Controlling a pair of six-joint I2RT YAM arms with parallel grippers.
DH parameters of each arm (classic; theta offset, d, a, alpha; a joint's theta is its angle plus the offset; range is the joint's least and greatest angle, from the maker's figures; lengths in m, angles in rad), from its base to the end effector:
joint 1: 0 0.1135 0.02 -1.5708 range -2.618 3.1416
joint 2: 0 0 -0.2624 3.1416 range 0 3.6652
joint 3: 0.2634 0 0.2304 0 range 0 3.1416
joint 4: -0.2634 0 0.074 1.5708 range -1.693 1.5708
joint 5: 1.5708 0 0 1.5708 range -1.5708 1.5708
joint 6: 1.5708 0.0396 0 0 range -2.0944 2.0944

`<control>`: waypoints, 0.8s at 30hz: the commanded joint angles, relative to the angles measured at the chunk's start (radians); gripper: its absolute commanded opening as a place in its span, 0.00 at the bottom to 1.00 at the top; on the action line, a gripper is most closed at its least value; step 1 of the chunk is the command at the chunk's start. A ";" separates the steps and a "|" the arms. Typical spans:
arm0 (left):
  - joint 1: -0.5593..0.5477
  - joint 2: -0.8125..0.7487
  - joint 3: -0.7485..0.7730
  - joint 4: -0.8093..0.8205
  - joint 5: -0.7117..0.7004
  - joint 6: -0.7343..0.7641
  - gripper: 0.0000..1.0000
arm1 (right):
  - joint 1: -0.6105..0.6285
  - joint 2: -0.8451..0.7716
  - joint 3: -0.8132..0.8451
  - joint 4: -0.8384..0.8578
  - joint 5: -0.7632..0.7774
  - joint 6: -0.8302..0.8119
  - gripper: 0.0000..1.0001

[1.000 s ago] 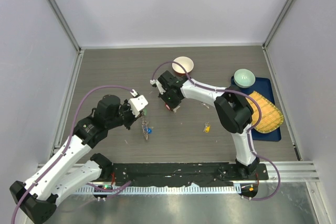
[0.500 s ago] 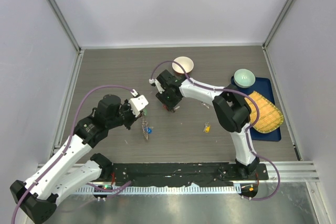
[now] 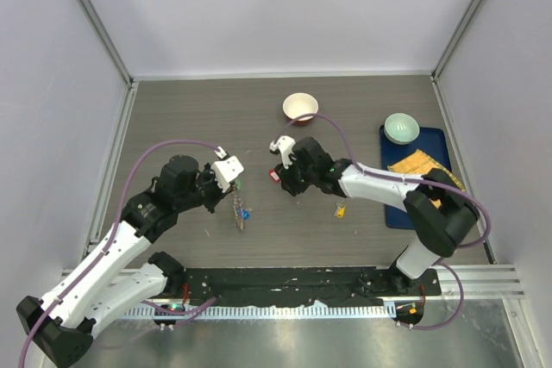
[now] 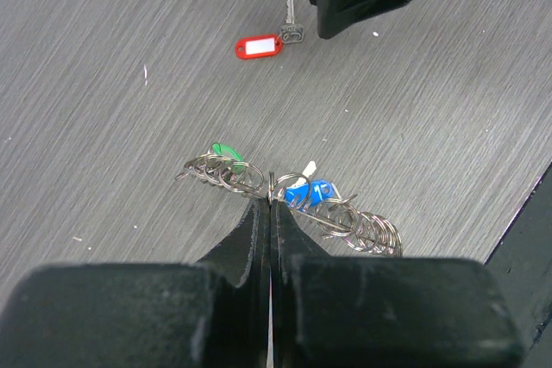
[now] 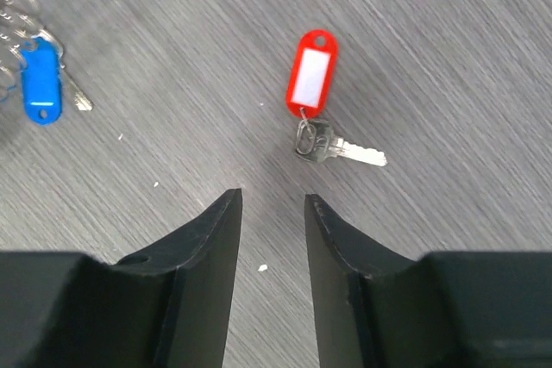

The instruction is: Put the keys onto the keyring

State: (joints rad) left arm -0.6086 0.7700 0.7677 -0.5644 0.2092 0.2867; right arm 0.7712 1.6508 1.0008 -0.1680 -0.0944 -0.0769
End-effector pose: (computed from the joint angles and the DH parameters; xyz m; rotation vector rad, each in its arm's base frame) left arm 0.1178 -0.0921 0.2951 1.0414 1.8829 -0.4116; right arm 0.2354 0.2340 0.2054 -1.0409 2.1955 0.4346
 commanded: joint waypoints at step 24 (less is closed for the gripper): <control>0.000 -0.003 0.004 0.081 0.022 -0.011 0.00 | -0.135 0.107 -0.375 1.016 -0.283 0.031 0.33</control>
State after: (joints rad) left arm -0.6086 0.7704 0.7677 -0.5579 0.2100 0.2840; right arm 0.6437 1.7458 0.6182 0.7589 -0.3695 -0.0391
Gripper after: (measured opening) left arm 0.010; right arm 0.333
